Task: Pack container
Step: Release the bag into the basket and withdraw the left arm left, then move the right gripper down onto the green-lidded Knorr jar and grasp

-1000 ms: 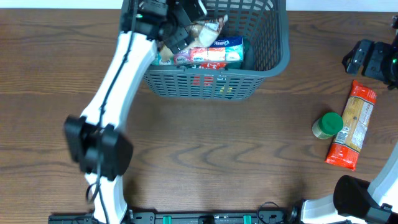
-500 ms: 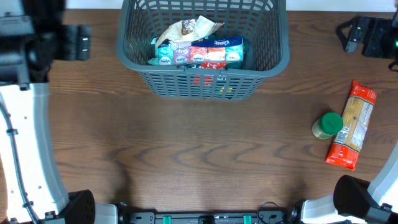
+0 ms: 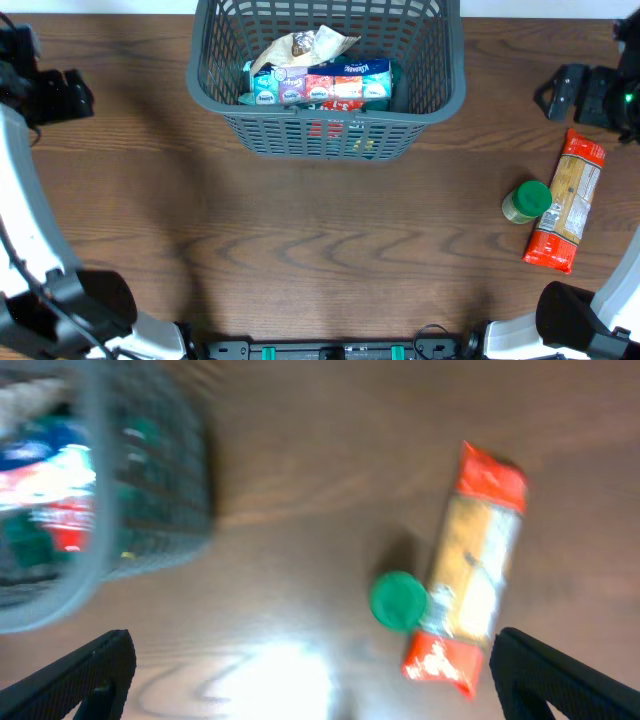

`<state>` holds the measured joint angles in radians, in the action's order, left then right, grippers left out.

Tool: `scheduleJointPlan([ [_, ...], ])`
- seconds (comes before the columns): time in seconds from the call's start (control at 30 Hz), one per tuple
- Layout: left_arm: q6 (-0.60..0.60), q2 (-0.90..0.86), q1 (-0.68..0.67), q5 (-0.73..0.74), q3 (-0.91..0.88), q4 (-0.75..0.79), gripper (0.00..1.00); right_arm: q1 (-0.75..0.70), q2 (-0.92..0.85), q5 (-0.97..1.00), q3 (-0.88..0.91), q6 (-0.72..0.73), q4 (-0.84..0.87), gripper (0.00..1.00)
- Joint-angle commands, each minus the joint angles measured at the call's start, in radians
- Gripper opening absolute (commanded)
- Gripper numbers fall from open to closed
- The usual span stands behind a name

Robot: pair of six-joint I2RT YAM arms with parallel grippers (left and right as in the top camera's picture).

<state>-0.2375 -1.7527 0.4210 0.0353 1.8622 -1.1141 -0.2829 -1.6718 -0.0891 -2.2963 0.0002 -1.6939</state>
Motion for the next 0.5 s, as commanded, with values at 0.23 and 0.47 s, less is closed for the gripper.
scheduleJointPlan([
  [0.23,-0.023,-0.052,-0.038,0.079,-0.194,0.119,0.99,0.009,0.001,0.116,0.285,0.169,0.011,0.99],
  [0.47,-0.144,-0.052,-0.053,0.206,-0.206,0.175,0.99,0.009,0.001,0.153,0.605,0.186,0.202,0.99],
])
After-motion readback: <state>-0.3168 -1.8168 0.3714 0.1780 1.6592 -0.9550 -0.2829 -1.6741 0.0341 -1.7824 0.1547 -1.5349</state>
